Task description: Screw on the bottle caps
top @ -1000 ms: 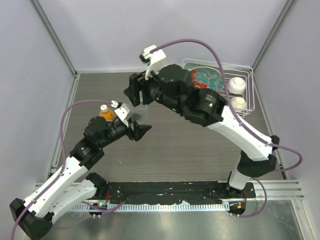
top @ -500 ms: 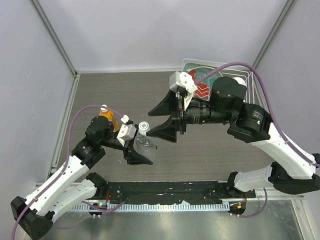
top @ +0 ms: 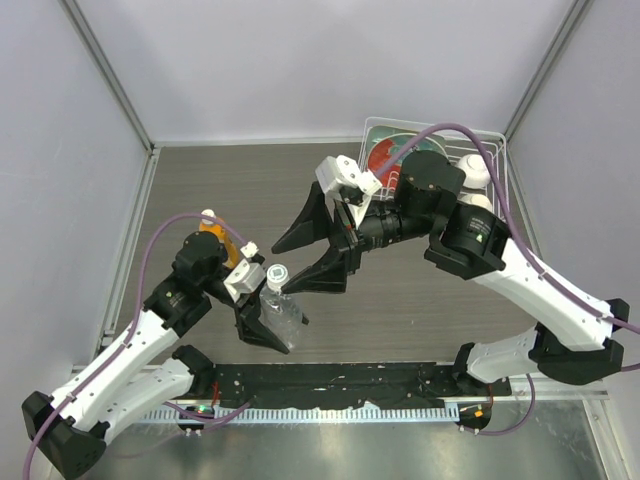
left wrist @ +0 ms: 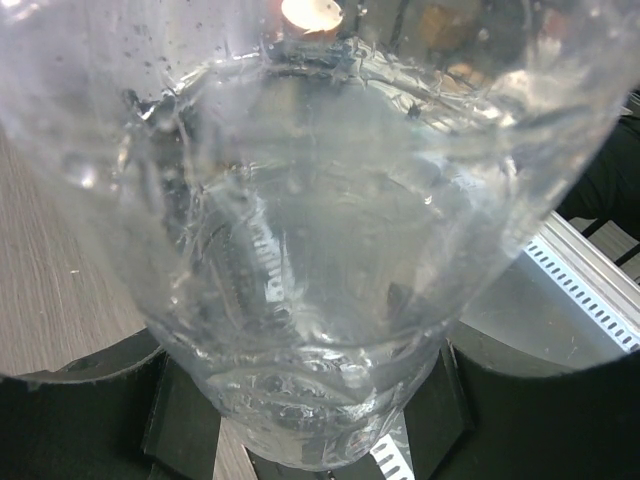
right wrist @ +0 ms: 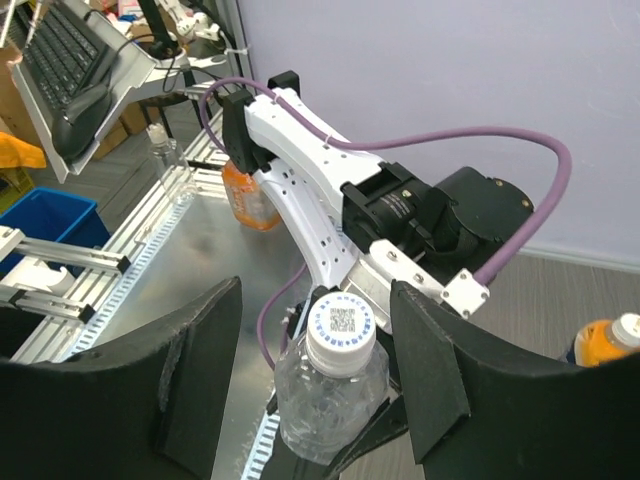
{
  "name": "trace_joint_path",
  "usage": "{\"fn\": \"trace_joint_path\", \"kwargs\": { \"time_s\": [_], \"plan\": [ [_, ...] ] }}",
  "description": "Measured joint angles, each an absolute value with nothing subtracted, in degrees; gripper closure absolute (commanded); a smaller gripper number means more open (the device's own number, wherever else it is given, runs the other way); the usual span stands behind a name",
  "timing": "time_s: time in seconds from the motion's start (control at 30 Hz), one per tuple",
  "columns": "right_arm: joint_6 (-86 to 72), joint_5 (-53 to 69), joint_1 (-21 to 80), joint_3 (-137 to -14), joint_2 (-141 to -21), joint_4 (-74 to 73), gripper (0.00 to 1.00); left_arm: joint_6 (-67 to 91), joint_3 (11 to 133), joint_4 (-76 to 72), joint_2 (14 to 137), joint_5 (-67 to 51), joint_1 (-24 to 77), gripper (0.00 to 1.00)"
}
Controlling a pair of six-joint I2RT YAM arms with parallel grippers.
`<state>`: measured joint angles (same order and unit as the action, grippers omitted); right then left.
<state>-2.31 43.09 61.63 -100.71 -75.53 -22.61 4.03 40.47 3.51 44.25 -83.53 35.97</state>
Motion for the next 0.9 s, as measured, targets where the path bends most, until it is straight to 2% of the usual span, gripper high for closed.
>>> {"fn": "trace_joint_path", "kwargs": {
  "time_s": [0.4, 0.5, 0.8, 0.83, 0.9],
  "plan": [
    [-4.01, 47.27, 61.43, -99.79, -79.81, -19.51, 0.39, 3.77, 40.47, 3.73, 44.25, -84.09, 35.97, 1.00],
    [-4.43, 47.59, 61.34, -99.04, -79.79, -19.05, 0.44, 3.55, 40.49, 3.70, 44.25, -84.07, 35.97, 1.00],
    [-5.80, 48.82, 60.99, -96.73, -79.35, -16.80, 0.69, 2.48, 40.49, 3.86, 44.25, -83.74, 35.97, 1.00],
    [-5.80, 48.90, 60.93, -96.64, -79.35, -16.60, 0.76, 2.44, 40.49, 3.92, 44.23, -83.68, 35.97, 1.00],
    [-6.13, 49.08, 60.60, -96.09, -79.20, -16.01, 0.82, 2.28, 40.49, 4.14, 44.23, -83.42, 35.97, 1.00]
  ]
}}
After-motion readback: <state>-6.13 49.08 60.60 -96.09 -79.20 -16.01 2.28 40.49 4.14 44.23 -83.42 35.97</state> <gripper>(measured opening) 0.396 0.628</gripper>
